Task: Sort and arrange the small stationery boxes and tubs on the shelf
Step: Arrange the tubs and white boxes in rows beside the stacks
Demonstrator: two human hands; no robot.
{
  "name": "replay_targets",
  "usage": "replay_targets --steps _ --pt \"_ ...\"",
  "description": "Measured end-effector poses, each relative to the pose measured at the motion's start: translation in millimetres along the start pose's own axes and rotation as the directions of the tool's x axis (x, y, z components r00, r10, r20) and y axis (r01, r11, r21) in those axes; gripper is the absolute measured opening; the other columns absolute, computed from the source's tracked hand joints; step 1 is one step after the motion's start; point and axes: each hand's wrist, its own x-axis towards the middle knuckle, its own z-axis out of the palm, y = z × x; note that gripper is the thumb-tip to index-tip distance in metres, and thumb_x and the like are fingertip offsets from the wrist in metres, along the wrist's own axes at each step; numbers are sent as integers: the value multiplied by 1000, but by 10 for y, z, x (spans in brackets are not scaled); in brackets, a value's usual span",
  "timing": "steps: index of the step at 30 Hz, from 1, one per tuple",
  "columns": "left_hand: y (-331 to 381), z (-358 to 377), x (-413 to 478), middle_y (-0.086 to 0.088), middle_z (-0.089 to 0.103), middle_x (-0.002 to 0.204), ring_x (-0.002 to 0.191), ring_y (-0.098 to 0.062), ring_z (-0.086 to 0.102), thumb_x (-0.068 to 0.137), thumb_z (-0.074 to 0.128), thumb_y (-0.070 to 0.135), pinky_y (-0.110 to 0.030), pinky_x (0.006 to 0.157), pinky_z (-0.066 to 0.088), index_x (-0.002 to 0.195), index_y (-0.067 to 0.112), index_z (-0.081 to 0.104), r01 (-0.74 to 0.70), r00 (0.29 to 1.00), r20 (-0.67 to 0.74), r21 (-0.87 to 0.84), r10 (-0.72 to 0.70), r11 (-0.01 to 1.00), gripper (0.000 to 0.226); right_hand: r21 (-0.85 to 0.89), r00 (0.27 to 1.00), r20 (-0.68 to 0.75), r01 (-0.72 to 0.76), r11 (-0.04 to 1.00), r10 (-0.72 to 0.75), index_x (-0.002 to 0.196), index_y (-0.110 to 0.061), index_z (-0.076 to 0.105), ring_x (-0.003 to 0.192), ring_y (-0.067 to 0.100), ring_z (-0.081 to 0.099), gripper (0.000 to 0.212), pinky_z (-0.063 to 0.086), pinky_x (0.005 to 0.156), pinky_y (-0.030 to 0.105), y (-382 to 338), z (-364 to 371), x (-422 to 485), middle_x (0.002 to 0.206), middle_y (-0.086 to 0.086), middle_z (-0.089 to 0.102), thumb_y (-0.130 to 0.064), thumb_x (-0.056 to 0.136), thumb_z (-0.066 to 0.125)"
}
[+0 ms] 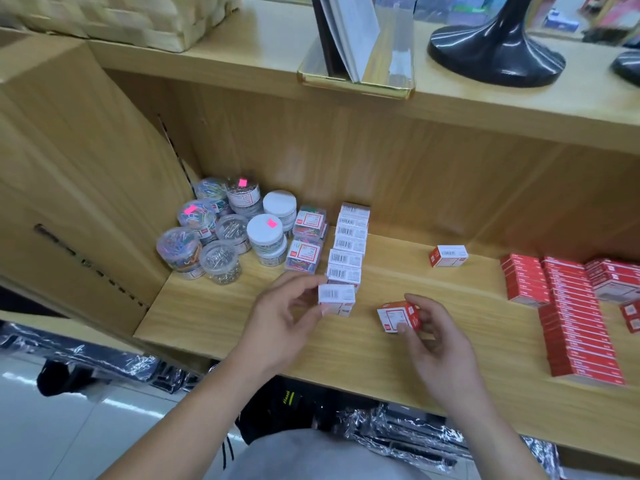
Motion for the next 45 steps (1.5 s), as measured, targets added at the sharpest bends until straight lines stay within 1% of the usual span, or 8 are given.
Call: replay_targets --steps 5,11,14,19,23,27,35,45 --pt "-68 126 56 15 73 102 92 -9 70 82 82 7 -27 83 58 107 33 65 52 996 -71 41 -49 998 40 119 998 -46 -28 992 33 111 -24 64 93 16 68 42 58 77 25 -129 42 12 95 -6 72 2 80 78" --pt "-178 101 -11 17 68 108 96 -11 68 80 84 14 -29 81 57 117 34 61 38 996 -84 125 -27 991 48 -43 965 132 233 971 -226 118 -26 70 91 13 61 46 48 76 20 -234 236 -68 99 -4 55 5 83 72" --pt "-241 -20 -194 18 61 101 90 -9 64 82 78 8 -24 76 53 108 25 66 -25 993 -101 265 54 964 34 -122 966 185 207 971 -183 119 -35 65 97 6 62 46 49 81 21 -223 401 -75 103 -17 56 -8 84 77" --pt "-359 -93 -395 15 59 103 93 -4 63 78 72 7 -20 79 50 99 18 71 -111 994 32 342 107 933 23 -180 978 112 196 964 -178 122 -26 65 102 10 65 47 57 87 38 -105 501 -112 111 -16 56 -11 80 82" --pt "-356 -85 -400 14 60 104 99 -8 62 79 77 25 -27 88 51 100 17 75 -127 992 47 378 118 917 23 -335 997 20 75 939 -73 108 -16 75 79 -4 58 39 47 75 15 13 416 -92 87 -16 53 -23 72 90" --pt "-307 -23 -370 14 60 100 97 -11 59 87 72 39 -33 86 52 108 27 76 -146 988 109 420 110 895 24 -359 987 132 130 924 -87 87 -30 78 65 4 55 8 50 62 30 -49 492 -61 77 -12 53 -34 81 81" --pt "-353 9 -319 12 62 87 85 -13 62 98 60 36 -38 76 53 92 24 75 -51 999 34 360 41 932 20 -287 987 125 137 948 -105 82 -24 78 67 7 57 14 46 62 30 -100 538 -59 76 -14 57 -31 92 70" --pt "-347 4 -360 13 60 94 90 -12 61 92 70 28 -36 79 54 103 24 73 -89 996 26 440 86 894 13 -385 987 122 140 912 -100 93 -30 74 67 4 58 19 55 64 33 -36 571 -59 84 -15 54 -47 83 76"
